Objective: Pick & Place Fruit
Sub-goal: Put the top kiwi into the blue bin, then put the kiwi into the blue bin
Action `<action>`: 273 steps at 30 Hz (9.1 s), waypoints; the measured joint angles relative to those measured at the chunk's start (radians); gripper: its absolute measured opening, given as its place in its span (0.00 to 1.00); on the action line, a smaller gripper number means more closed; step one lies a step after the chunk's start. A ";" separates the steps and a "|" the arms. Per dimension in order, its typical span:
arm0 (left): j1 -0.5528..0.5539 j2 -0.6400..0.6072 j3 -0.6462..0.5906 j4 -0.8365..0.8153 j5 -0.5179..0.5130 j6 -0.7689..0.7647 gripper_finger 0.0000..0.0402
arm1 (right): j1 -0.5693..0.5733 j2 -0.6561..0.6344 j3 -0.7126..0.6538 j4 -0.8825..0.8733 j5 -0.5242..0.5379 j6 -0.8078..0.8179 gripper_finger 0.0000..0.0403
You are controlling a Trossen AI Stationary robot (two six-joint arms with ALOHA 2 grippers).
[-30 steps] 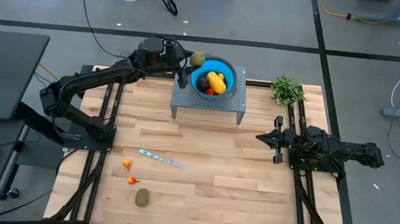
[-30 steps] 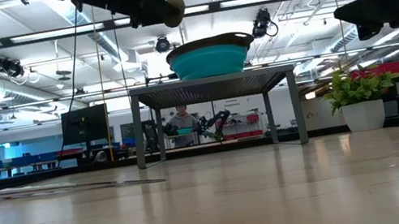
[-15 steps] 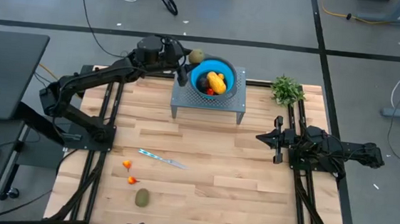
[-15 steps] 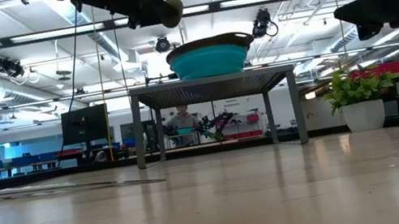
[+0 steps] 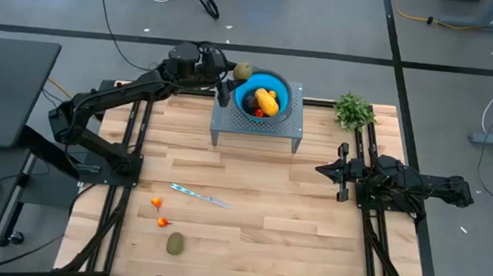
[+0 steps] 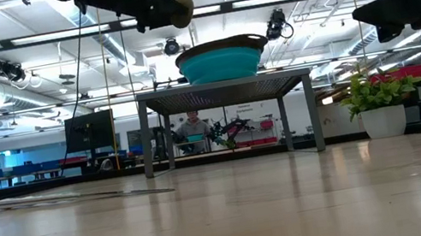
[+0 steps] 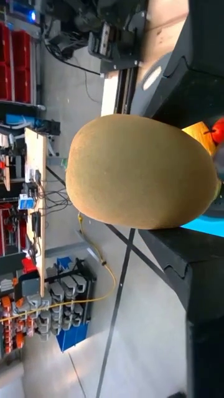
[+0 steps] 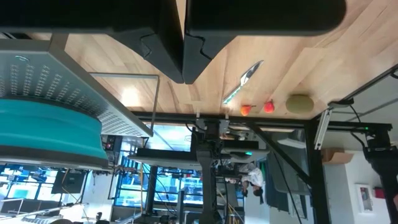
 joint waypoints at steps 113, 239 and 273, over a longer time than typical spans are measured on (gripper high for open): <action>0.039 0.262 0.146 -0.054 0.001 0.150 0.71 | 0.000 0.000 0.000 0.000 0.000 0.000 0.02; -0.005 0.087 0.145 -0.287 0.188 0.181 0.00 | 0.000 0.000 0.000 0.000 0.000 0.000 0.02; -0.206 0.012 0.145 -0.461 0.214 0.222 0.00 | 0.000 0.000 0.000 0.000 0.000 0.000 0.02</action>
